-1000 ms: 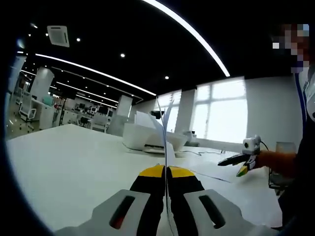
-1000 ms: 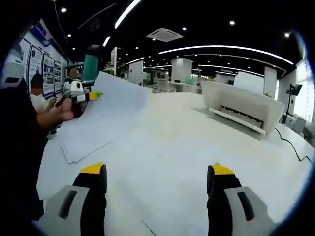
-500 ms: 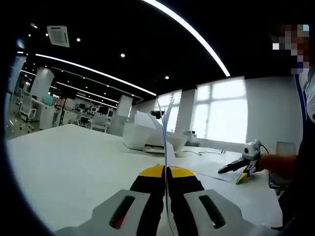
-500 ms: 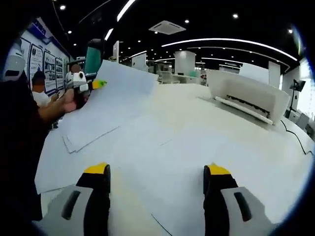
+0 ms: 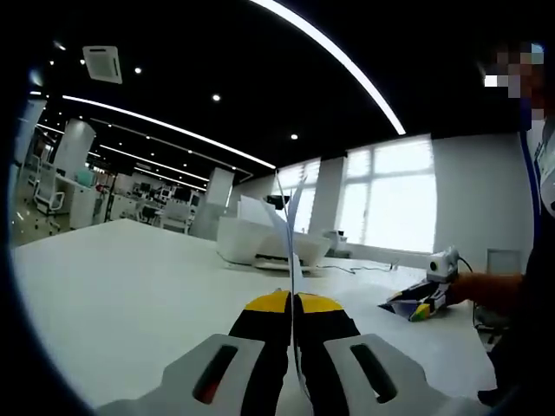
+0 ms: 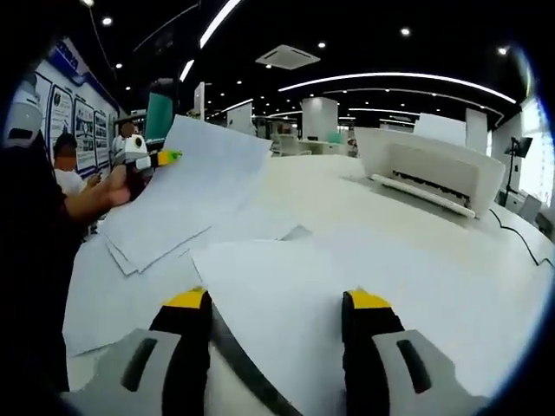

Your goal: Organize the stack of printing papers by aligning and flattening the scattered papers on the table

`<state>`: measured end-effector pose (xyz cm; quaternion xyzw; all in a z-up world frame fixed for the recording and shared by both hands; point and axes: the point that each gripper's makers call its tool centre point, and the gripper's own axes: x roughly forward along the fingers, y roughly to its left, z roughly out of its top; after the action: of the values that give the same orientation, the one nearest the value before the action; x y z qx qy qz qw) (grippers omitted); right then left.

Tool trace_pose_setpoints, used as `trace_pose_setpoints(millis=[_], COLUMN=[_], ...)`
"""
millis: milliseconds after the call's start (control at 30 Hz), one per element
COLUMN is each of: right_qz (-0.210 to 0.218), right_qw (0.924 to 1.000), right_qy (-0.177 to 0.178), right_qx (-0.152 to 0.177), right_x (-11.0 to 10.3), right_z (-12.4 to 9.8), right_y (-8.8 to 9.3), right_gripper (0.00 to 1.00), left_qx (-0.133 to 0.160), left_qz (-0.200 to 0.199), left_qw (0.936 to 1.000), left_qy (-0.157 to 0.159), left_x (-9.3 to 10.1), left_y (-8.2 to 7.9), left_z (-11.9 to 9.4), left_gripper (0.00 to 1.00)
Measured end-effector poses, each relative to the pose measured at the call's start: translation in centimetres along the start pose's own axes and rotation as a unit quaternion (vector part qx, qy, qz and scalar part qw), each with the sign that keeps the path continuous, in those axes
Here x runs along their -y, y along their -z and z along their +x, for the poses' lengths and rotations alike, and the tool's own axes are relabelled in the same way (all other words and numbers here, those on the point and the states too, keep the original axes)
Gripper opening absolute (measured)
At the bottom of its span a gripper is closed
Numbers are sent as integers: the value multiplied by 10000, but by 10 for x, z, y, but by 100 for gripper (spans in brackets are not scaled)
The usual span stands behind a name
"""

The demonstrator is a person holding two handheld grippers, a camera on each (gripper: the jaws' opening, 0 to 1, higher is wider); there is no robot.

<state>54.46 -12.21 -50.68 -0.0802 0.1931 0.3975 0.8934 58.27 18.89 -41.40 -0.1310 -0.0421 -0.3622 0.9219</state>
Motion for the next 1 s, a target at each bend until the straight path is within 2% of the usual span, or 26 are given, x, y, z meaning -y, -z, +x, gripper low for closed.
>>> trace_pose_setpoints(millis=[33,133,500,600,700,767,867,1000], right_qz=[19,77,109,238,317,427,673,806], right_qw=[10000,9999,9997,9988,9982,9965,9940,9922], right_qy=[16,125,214,415,503,676,649,628], right_qx=[10,74,79,72,114,249,573,711], right_x=[2,11,16,26,31,37,37,38], right_z=[-2,-6,-12,-16,-19,-25,-29,-34], right_y=[0,-1,1,3,4,2,-7,-10], right_gripper=[42,32,27,17,14,13,11,10], left_qx=[0,6,0,-10,-12,-17,-27,-39], left_qz=[-1,-6,-2,3,2,4,9,12], left_qw=[10000,10000,10000,10000,10000,10000,10000,10000], left_qy=[-1,3,12,13,14,12,11,11], left_x=[0,0,2,2,2,2,1,1], left_y=[0,0,0,1,1,1,1,2], left_z=[0,0,1,2,2,2,2,2], left_gripper=[7,7,7,7,7,7,7,7])
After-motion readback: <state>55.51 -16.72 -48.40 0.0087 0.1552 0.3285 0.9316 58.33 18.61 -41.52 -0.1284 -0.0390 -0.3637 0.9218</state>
